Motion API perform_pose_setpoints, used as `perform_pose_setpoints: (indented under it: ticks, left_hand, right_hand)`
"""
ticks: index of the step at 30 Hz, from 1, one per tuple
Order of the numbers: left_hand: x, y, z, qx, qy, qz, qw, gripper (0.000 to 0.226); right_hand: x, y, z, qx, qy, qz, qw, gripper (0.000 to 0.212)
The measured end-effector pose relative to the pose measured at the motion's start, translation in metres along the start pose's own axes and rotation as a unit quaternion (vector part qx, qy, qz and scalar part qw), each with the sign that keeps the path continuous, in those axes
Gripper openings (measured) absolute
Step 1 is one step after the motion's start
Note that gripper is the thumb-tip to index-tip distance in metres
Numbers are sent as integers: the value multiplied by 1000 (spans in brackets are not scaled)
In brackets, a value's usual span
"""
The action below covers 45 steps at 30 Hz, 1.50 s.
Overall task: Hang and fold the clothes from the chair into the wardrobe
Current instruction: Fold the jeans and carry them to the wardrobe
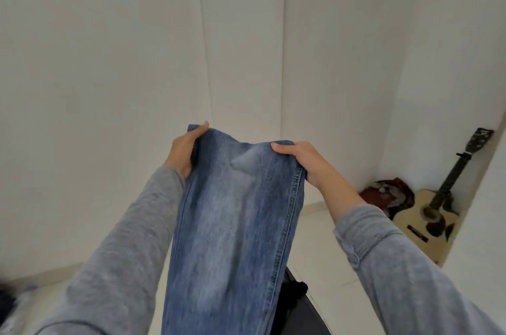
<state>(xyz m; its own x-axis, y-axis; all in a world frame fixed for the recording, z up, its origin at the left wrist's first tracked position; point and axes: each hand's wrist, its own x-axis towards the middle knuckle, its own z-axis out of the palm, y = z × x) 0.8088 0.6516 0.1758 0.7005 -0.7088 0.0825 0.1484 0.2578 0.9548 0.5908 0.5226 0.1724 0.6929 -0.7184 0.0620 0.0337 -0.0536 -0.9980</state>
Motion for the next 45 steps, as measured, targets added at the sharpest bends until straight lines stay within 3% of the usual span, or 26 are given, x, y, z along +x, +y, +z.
perform_pose_setpoints:
  ticks: [2,5,8,10,12,13,15,18,20,22,24,26,28,29,31,32,33,35,37,39,41,43,45]
  left_hand:
    - [-5,-40,-27,76,-51,-86,992,37]
    - [-7,-83,-58,138,-35,-120,983,32]
    - [-4,-78,-54,110,-15,-101,989,33]
    - [-1,-55,-33,47,-2,-58,997,28]
    - [3,-33,-13,-20,-5,1,1000,25]
    - [5,-27,-6,-48,-25,27,998,31]
    - [8,-32,-2,-47,-85,33,995,41]
    - [9,-70,-20,103,-67,-34,992,32]
    - [10,-93,-28,189,-43,-110,975,27]
    - [16,-100,-28,195,-13,-169,966,23]
    - [21,-87,-22,120,-6,-167,979,14]
    - [22,-66,-17,-8,-34,-90,995,17]
    - [17,-55,-17,-52,-77,-11,996,29]
    - [15,-56,-21,-21,-96,-9,995,38]
    - [8,-73,-29,72,-104,-78,989,62]
    - [8,-86,-36,126,-104,-119,979,74]
    - [10,-100,-43,175,-106,-152,967,75]
    - [12,-121,-54,237,-60,-208,947,53]
    - [14,-133,-58,211,-15,-256,943,37]
    - [15,-127,-54,141,-20,-232,962,27]
    - [19,-109,-48,53,-57,-132,988,18]
    - [14,-90,-44,-28,-112,-47,992,18]
    - [9,-87,-43,14,-140,-44,989,23]
  right_hand:
    - [2,7,10,17,-10,17,1000,15]
    - [4,15,15,21,-44,53,997,9]
    - [2,10,1,91,-25,65,993,10]
    - [1,5,-13,205,21,19,978,18]
    - [-1,6,-26,286,17,-46,957,30]
    - [-2,8,-30,285,-7,-55,957,41]
    - [-3,24,-36,200,-46,13,979,64]
    - [2,61,-45,50,24,107,993,50]
    - [6,85,-46,38,101,150,983,47]
    - [7,96,-43,86,116,180,973,40]
    - [7,81,-38,151,109,153,970,17]
    - [9,55,-40,224,83,51,970,25]
    - [11,35,-42,238,42,-39,970,20]
    - [11,33,-40,188,28,-44,981,20]
    - [14,55,-40,33,8,32,999,55]
    - [15,72,-39,-14,15,78,997,62]
    - [16,92,-41,-40,33,111,992,57]
    - [16,125,-38,-42,92,140,985,35]
    - [16,138,-34,-12,143,159,977,17]
    - [18,133,-35,39,164,155,973,13]
    - [24,116,-40,100,166,100,976,17]
    - [26,99,-46,164,138,26,976,34]
    - [27,88,-47,182,78,0,980,41]
